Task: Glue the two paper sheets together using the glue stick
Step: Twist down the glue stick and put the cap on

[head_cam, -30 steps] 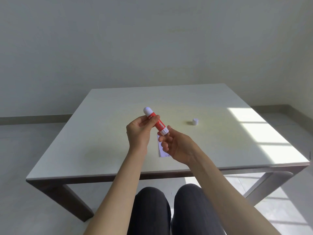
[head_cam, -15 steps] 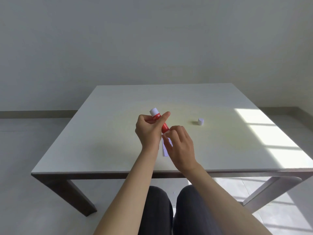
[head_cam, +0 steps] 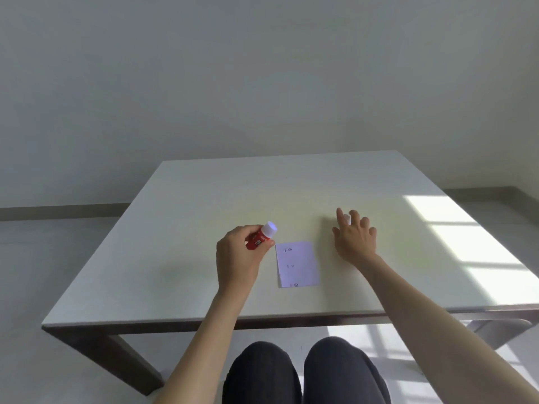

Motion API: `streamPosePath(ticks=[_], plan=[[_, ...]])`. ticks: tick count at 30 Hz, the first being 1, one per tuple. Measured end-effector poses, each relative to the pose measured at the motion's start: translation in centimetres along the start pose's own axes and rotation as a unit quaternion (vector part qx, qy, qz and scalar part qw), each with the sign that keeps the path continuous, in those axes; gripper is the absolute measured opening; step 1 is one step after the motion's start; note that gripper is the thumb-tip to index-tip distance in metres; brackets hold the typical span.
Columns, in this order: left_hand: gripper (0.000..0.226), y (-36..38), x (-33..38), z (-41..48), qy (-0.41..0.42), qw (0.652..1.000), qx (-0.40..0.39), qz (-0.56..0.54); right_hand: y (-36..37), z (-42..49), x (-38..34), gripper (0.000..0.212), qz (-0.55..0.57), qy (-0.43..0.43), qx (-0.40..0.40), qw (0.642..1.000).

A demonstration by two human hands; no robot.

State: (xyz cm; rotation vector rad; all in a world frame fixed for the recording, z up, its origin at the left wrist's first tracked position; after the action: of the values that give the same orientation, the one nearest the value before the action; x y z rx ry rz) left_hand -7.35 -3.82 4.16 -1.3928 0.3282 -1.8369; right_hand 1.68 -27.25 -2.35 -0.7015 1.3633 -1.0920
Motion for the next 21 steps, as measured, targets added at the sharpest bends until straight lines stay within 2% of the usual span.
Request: streamPosePath(ticks=[3, 4, 5, 6, 8, 10, 13, 19, 21], plan=[[0.016, 0.3, 0.0, -0.4, 0.003, 0.999, -0.004, 0.034, -0.9, 0.1, 0.0, 0.046, -0.019, -0.033, 0.033, 0.999], [0.016, 0.4, 0.1, -0.4, 0.002, 0.999, -0.004, 0.038, -1.2, -0.2, -0.4, 0.041, 0.018, -0.051, 0.046, 0.997], [0.017, 0.4, 0.2, -0.5, 0.002, 0.999, -0.003, 0.039, -1.6, -0.8, -1.1, 0.035, 0.101, -0.062, 0.049, 0.992], [0.018, 0.5, 0.5, -0.6, 0.005, 0.999, -0.002, 0.038, -2.2, -1.7, -2.1, 0.030, 0.219, -0.061, 0.036, 0.973], [0.021, 0.6, 1.0, -0.7, 0.015, 0.999, 0.004, 0.044, -3.4, -3.7, -4.2, 0.024, 0.428, -0.075, -0.016, 0.901], [0.021, 0.7, 1.3, -0.7, 0.019, 0.998, 0.006, 0.065, -4.7, -5.6, -5.9, 0.023, 0.501, -0.128, -0.067, 0.853], [0.020, 0.5, 1.5, -0.9, 0.029, 0.997, 0.003, 0.074, -6.0, -7.4, -7.2, 0.023, 0.503, -0.184, -0.126, 0.835], [0.027, -0.1, 1.6, -1.2, 0.091, 0.986, -0.003, 0.143, -6.7, -8.4, -7.7, 0.024, 0.360, -0.267, -0.102, 0.888], [0.026, -0.2, 1.6, -1.4, 0.105, 0.980, 0.001, 0.170, -6.3, -8.5, -8.0, 0.021, 0.331, -0.270, -0.112, 0.897]])
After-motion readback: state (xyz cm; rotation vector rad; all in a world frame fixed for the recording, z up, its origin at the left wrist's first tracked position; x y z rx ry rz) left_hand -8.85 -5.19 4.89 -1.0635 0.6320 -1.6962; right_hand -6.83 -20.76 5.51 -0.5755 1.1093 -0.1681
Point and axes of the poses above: each hand's wrist, its own z-axis towards the middle knuckle, its own y-axis out of the palm, x = y × z, the point moved 1 cm from there along z, towards the middle knuckle, and after that the axes turned 14 degrees about z, right-handed, at the moved point
